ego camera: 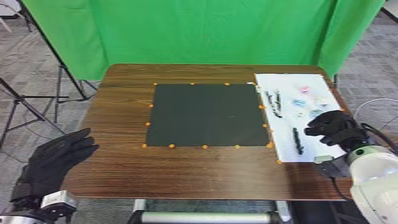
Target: Arrange flowers
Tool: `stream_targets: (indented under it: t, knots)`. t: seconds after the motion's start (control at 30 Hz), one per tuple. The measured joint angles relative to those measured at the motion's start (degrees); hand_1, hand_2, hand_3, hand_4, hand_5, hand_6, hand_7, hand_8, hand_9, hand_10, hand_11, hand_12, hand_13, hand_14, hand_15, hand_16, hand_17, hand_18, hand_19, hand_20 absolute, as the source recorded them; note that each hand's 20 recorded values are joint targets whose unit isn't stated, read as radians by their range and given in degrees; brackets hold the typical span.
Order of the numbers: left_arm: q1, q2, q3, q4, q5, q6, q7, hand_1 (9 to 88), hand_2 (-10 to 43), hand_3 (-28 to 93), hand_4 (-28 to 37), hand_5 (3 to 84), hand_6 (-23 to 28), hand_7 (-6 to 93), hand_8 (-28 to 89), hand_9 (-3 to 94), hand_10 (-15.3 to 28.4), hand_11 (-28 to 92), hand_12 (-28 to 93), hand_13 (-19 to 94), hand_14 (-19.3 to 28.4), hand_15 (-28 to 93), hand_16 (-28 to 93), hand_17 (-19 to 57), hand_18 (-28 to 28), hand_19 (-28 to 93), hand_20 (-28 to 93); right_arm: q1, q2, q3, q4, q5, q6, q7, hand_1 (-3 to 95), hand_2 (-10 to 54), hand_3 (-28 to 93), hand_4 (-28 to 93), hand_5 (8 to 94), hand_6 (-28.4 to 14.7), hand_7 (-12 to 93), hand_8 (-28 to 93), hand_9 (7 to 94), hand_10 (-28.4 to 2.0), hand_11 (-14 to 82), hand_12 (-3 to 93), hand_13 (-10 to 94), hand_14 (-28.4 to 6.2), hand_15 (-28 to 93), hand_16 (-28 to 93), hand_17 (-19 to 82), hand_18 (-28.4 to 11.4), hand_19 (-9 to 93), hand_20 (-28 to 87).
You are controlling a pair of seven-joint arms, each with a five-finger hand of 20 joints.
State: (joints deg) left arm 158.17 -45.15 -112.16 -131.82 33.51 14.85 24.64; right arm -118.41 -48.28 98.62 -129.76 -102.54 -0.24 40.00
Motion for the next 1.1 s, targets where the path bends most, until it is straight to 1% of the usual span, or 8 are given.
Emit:
stream_targets:
  t: [0.23,0.43,0.5,0.6,0.8,0.97,1.1]
  knots:
    - [0.27,0.26,0.0,0.0,-0.16,0.09,0.4,26.1,4.8,82,-15.7,44.6,13.7,12.8,-8,38.1,21.7,34,9,27,28.4,55,-11,-9.4,21.8,57,16,-0.07,-0.22,0.06,0.0,0.43,-0.05,-0.3,36.9,-9.5,81,-28,49.9,-9.6,32,-15,50.0,-19.2,24.4,17.0,42,-21.1,65,12,22,-25.4,78,10]
    - [0.19,-0.17,0.03,-0.02,0.0,0.07,0.2,26.1,4.8,82,-15.7,44.6,13.7,12.7,-8,38.2,21.7,34,9,27,28.4,55,-11,-9.4,21.8,57,16,0.04,-0.23,-0.4,0.0,0.43,0.41,-0.25,36.9,-9.5,81,-28,51.7,-9.1,32,-15,53.0,-18.9,25.4,17.2,45,-20.5,65,12,23,-25.3,80,10]
    - [0.17,-0.37,0.03,-0.03,0.02,0.07,0.14,26.1,4.7,82,-15.6,44.6,13.7,12.7,-8,38.2,21.8,34,9,27,28.4,55,-11,-9.4,21.9,57,16,0.14,-0.2,-0.82,0.0,0.15,0.85,-0.15,37.2,-9.5,80,-28,53.7,-9.0,33,-15,55.8,-19.3,28.3,18.0,47,-19.7,67,13,24,-25.2,81,11]
    - [0.16,-0.44,0.03,-0.03,0.03,0.07,0.09,26.3,4.8,82,-15.7,44.6,13.8,12.7,-8,38.2,21.7,34,9,27,28.4,55,-11,-9.4,21.9,57,16,0.42,0.13,-2.09,0.1,-1.4,2.28,0.25,37.8,-9.5,79,-27,58.5,-10.0,30,-14,59.9,-20.7,31.6,18.6,50,-18.6,71,15,27,-24.8,83,11]
    - [-0.22,-0.8,0.05,-0.04,0.23,0.03,-0.78,26.2,4.8,82,-15.6,44.6,13.7,12.8,-8,38.2,21.8,34,9,27,28.4,55,-11,-9.4,21.9,57,16,3.75,1.91,-10.02,2.32,-13.59,3.62,4.05,37.5,-9.5,77,-27,63.1,-11.3,26,-12,63.2,-21.3,33.5,19.1,54,-18.7,73,16,29,-25.1,86,11]
    - [-1.62,-1.09,0.65,-0.01,0.81,-0.14,-2.01,26.3,4.7,82,-15.5,44.6,13.7,12.7,-8,38.3,21.8,34,9,27,28.4,55,-11,-9.5,22.0,58,16,7.98,3.3,-17.8,5.67,-22.61,4.06,7.82,37.0,-9.5,77,-28,65.5,-12.4,23,-11,63.8,-22.2,34.1,19.5,54,-19.3,74,17,30,-25.7,87,10]
    - [-1.79,-1.09,0.63,-0.03,0.78,-0.14,-2.1,26.4,4.8,82,-15.5,44.7,13.8,12.7,-8,38.3,21.8,34,9,27,28.4,55,-11,-9.4,21.9,57,16,8.46,2.96,-19.67,6.66,-25.98,4.03,9.21,37.0,-9.5,77,-28,66.1,-12.3,23,-11,64.5,-22.4,34.5,19.7,54,-19.7,74,17,30,-26.1,87,9]
